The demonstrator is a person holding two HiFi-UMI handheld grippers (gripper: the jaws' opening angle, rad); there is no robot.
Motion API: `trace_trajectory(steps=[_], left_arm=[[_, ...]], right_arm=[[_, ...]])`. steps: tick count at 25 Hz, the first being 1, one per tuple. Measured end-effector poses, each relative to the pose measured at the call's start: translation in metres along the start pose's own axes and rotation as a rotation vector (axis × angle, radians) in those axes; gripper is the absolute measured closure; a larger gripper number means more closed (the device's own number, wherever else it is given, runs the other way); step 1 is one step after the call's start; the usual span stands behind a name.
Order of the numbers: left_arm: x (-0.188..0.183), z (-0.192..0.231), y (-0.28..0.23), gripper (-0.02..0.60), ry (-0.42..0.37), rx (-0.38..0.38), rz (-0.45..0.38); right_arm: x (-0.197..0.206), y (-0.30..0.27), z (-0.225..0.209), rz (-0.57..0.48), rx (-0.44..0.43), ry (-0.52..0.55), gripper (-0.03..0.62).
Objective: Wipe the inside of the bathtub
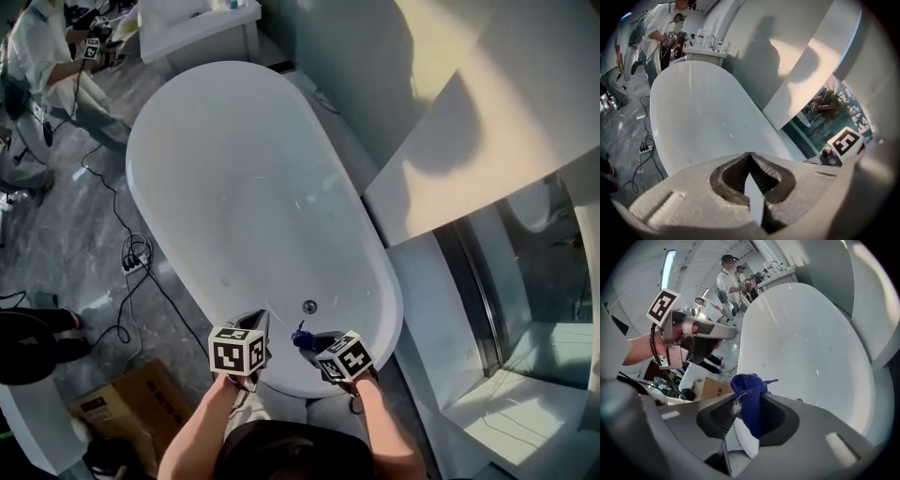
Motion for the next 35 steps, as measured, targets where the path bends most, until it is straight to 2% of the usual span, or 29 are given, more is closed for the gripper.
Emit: trace_trajectory(steps=[3, 8, 12, 16, 19, 21, 28, 35], left_arm=[[-0.027, -0.006, 0.007, 0.578, -0.041, 0.005, -0.042], [-0.094, -0.014, 0.031, 0.578, -0.165, 0.029, -0.131], [-0.136, -0.029, 0.051, 0.578, -0.188, 0.042, -0.239], [-0.166, -0.057, 0.067, 0.578, -0.226, 0.036, -0.329], [-0.185, -0.081, 0.081, 0.578, -0.248, 0.008, -0.409], [-0.202, -0.094, 0.094, 0.578, -0.289, -0.021, -0.466], [-0.255, -0.12, 0.162, 0.578, -0.378, -0.083, -0.685], [-0.28, -0.131, 0.22, 0.578, -0.428, -0.147, -0.858]], right_arm=[[-0.032, 0.009, 0.012, -0.042, 0.021, 0.07, 0.464], [-0.106, 0.036, 0.032, -0.173, 0.067, 0.18, 0.464], [-0.153, 0.067, 0.043, -0.308, 0.102, 0.248, 0.462], [-0.195, 0.103, 0.057, -0.477, 0.127, 0.362, 0.462], [-0.223, 0.132, 0.07, -0.569, 0.127, 0.428, 0.464], [-0.242, 0.148, 0.08, -0.636, 0.118, 0.457, 0.464], [-0.293, 0.19, 0.136, -0.843, 0.067, 0.587, 0.464], [-0.325, 0.215, 0.186, -0.988, 0.141, 0.728, 0.464]])
Point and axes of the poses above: the fingertips, and each gripper's own axes: y backward along the fingers, z to its left, x out of its underside, the point moved 7 cm from there along y, backward along the fingers, and after that the axes turned 15 degrees about -z, right-handed, at the moved point
